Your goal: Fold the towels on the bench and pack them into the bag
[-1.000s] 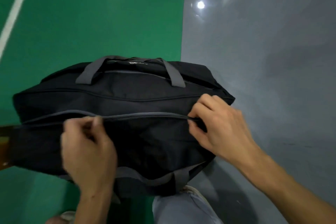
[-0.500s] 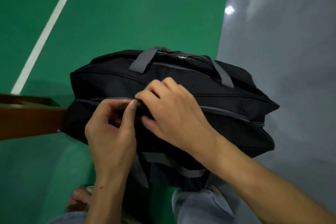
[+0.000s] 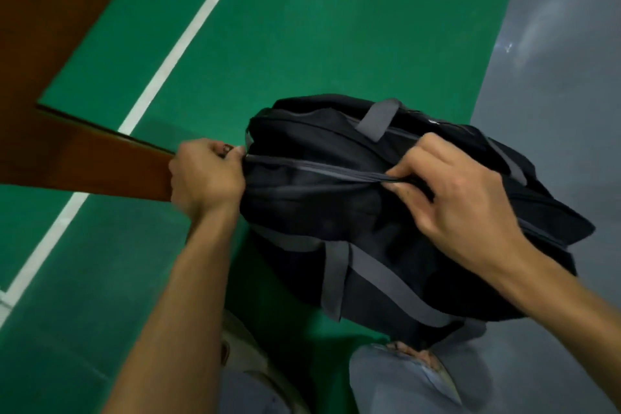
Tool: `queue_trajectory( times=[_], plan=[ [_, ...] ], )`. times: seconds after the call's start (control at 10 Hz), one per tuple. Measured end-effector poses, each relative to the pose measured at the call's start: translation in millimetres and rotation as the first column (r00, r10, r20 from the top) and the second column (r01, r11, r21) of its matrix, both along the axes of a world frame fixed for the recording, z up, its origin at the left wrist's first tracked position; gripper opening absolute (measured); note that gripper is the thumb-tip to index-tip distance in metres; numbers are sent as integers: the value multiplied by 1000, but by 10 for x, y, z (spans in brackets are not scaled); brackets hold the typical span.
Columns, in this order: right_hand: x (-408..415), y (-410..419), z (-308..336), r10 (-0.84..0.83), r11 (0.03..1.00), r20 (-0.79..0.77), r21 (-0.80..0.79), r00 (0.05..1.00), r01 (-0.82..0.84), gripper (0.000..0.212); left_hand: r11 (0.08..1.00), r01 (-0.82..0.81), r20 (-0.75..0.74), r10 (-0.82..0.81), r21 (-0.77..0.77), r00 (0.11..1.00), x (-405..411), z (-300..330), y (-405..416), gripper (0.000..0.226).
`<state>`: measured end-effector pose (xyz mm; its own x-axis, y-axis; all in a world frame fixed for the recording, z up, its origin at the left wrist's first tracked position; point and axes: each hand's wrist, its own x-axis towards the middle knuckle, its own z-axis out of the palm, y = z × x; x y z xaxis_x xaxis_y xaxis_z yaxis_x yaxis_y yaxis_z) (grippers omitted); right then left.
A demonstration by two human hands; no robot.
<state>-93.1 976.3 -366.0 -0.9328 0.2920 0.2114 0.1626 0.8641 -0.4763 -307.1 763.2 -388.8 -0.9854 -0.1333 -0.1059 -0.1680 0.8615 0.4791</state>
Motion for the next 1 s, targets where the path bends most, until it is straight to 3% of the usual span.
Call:
queue_trajectory(
  times=[0.1,0.2,0.3,0.5,0.6,0.7,0.8,1.0],
  plan=[
    [38,12,9,-7,1000,-10,-3,1000,7,12,997,67,154,-60,-39,986,-176,-44,132,25],
    [71,6,1,-7,999,7,-43,1000,7,11,980,189,186,-176,-55,967,-217,-68,218,16],
    [31,-2,-25,-14,997,54,-74,998,18,9,932,358,189,-344,-50,920,-184,-50,204,30],
    [-273,-9,-57,48,998,269,-45,962,-38,13,872,488,232,-482,35,845,24,99,50,37],
    [-387,-55,-1,99,995,367,-7,925,-103,22,854,519,275,-492,-30,826,125,255,12,48],
    [-463,-124,178,145,983,435,38,889,-179,35,792,604,336,-548,-84,766,223,523,-5,65],
    [-520,-194,548,197,959,480,87,855,-270,44,709,696,341,-630,-115,698,347,931,-27,66],
    [-594,-532,1513,265,880,438,255,859,-401,51,667,724,247,-682,-178,689,719,1884,-369,56]
  ],
)
